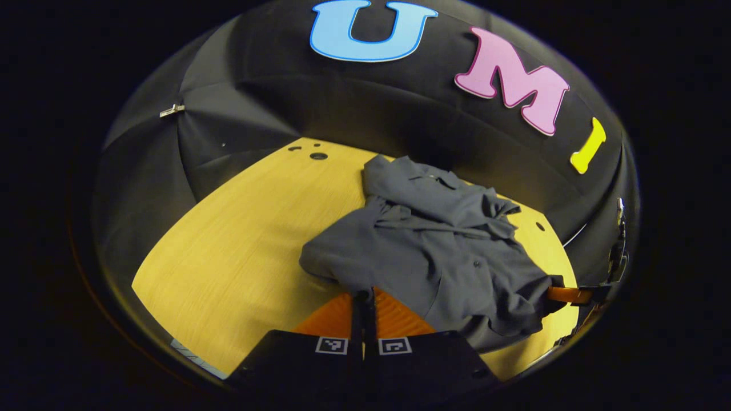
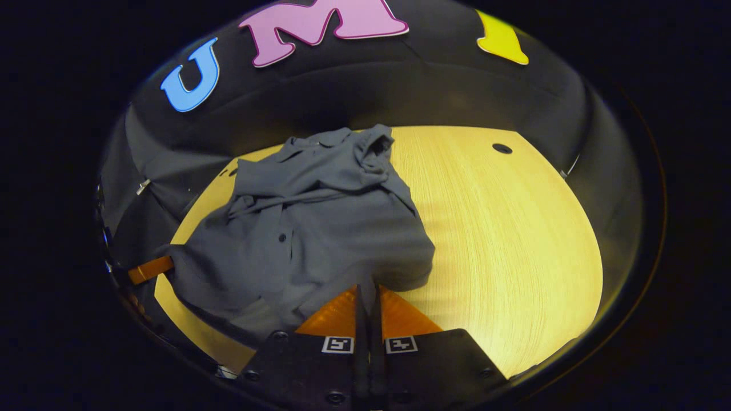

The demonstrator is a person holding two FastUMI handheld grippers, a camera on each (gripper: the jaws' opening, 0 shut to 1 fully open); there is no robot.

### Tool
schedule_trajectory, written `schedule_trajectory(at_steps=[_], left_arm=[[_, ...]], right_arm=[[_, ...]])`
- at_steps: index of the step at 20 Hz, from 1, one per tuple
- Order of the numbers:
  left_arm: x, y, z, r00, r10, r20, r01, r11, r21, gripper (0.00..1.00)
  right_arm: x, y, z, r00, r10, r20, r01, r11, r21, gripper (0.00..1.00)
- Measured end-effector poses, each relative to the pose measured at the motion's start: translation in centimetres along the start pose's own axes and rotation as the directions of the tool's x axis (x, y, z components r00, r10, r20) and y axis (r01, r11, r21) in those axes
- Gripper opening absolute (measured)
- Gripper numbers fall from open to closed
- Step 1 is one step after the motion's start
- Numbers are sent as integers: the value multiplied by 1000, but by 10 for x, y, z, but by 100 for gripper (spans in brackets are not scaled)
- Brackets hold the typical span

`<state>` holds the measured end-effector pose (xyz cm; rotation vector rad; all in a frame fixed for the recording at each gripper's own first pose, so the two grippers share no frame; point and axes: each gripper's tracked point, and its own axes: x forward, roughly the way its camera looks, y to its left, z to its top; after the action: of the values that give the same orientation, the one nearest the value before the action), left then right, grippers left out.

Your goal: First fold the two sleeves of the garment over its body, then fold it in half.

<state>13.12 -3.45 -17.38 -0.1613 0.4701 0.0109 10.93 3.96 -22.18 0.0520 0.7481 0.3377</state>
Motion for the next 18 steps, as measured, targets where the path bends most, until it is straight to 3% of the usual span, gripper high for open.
schedule_trajectory(at_steps=[3,8,15,17,18], left_arm=[[6,-9,35,999,-17,52,17,1000,16,2],[23,-25,96,990,-54,129,53,999,9,5],[72,-41,191,965,-86,246,89,996,1,5],[91,-46,214,957,-93,274,98,995,-4,5],[101,-45,222,955,-83,286,91,996,-16,5]], right_arm=[[8,9,35,999,19,48,-19,1000,6,6],[30,20,94,991,34,132,-33,999,-9,6],[65,25,187,965,30,262,-32,999,2,5],[79,24,211,956,26,293,-31,999,12,0],[86,25,223,951,29,307,-34,999,12,5]])
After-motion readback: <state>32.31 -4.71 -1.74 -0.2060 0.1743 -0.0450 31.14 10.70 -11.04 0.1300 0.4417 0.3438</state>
